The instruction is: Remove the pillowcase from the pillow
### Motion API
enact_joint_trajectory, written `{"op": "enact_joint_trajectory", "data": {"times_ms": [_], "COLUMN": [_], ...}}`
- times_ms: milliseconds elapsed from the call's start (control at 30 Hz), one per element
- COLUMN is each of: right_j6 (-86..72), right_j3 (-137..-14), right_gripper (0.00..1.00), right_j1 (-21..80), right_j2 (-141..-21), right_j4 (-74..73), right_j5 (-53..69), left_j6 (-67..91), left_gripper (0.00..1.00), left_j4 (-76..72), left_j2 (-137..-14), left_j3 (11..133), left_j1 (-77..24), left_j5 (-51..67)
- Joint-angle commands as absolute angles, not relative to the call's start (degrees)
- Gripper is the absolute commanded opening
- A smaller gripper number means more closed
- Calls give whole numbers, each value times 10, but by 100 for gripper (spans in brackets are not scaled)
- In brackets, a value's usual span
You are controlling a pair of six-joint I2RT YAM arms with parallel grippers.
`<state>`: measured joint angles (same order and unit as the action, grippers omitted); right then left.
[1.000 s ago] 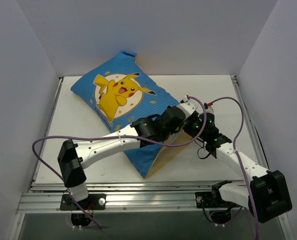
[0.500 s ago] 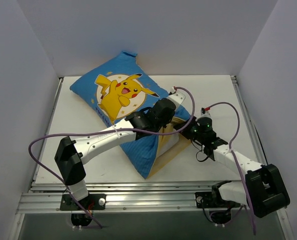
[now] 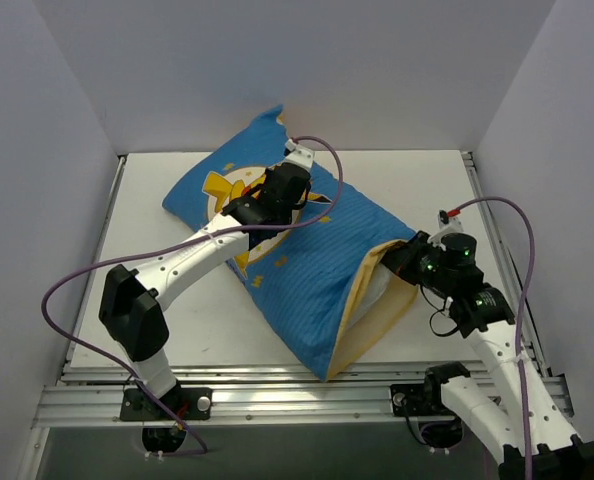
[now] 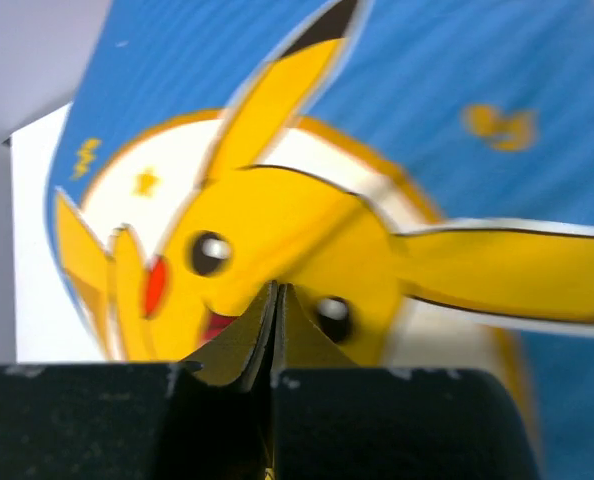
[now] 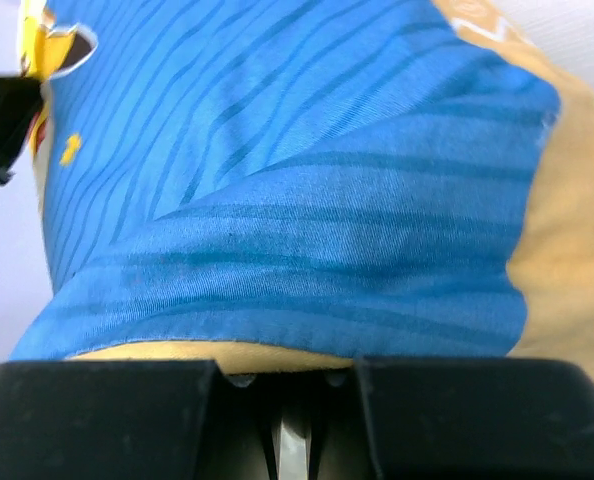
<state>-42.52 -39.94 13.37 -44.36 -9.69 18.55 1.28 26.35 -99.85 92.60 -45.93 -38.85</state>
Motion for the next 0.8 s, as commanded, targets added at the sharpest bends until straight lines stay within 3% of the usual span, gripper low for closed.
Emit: {"op": "enact_joint_trajectory", "data": {"times_ms": [0,167,200,300,333,433,567,767], "right_j6": [-375,-383,-384,-389,-393,-403,-406,-424], "right_j3": [-440,-435,-441,-460,-463,-481,-517,-562], "right_gripper": [0,0,0,0,0,0,0,0], "right_j1": [93,98,98,103,105,125,156,176], "right_j2": [-448,-485,-501,-535,-542,-576,-636,-691], "right_j4": [-152,-105,-98,-80,-73,-47,-33,-12], "right_j5": [198,220,216,207,204,181,137,110], "left_j6": [18,24,26,64,78,122,150,162], "left_gripper": [2,5,25,51,69,89,96,95], "left_j4": [281,257,250,251,264,278,277,272], "left_j2": [-978,-924,-912,-872,-864,-832,-805,-837], "left_j3": [920,905,898,882,880,859,825,793], "left_j1": [-443,-507,-521,-566,-575,-610,-670,-741], "left_j5": [-436,-312,-304,-271,-261,-231,-240,-331]}}
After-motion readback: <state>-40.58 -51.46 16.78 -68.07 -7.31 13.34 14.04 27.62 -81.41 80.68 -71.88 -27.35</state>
